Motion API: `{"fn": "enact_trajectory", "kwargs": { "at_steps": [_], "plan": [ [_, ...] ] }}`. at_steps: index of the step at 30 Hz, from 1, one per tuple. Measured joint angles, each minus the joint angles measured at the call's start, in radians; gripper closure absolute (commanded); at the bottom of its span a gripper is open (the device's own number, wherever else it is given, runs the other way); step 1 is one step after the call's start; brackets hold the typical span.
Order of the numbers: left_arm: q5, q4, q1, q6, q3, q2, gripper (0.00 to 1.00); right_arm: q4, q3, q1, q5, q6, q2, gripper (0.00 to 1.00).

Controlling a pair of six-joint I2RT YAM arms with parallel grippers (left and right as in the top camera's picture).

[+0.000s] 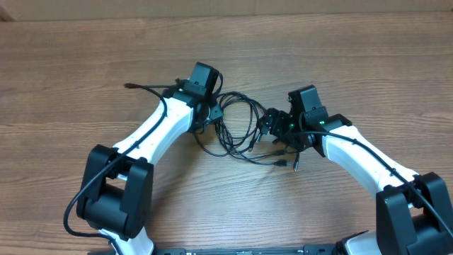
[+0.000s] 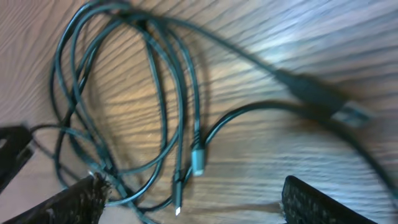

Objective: Untangle cables

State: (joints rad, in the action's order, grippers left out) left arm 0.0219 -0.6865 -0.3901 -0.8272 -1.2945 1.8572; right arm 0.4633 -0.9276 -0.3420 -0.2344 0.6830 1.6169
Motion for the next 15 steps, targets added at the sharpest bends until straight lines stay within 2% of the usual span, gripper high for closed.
{"fn": "enact_trajectory", "kwargs": {
  "at_steps": [3,8,15],
  "plan": [
    [-0.038,-0.062,0.024,-0.016,-0.052,0.003,0.51,-0.001,0.000,0.000,0.063,0.000,0.000,0.12],
    [-0.058,-0.079,0.037,-0.032,-0.089,0.003,0.53,-0.016,0.000,0.000,0.131,0.000,0.000,0.12],
    [-0.064,-0.002,0.037,-0.088,-0.071,0.052,0.52,-0.030,0.000,0.000,0.161,0.000,0.003,0.12]
  ]
}}
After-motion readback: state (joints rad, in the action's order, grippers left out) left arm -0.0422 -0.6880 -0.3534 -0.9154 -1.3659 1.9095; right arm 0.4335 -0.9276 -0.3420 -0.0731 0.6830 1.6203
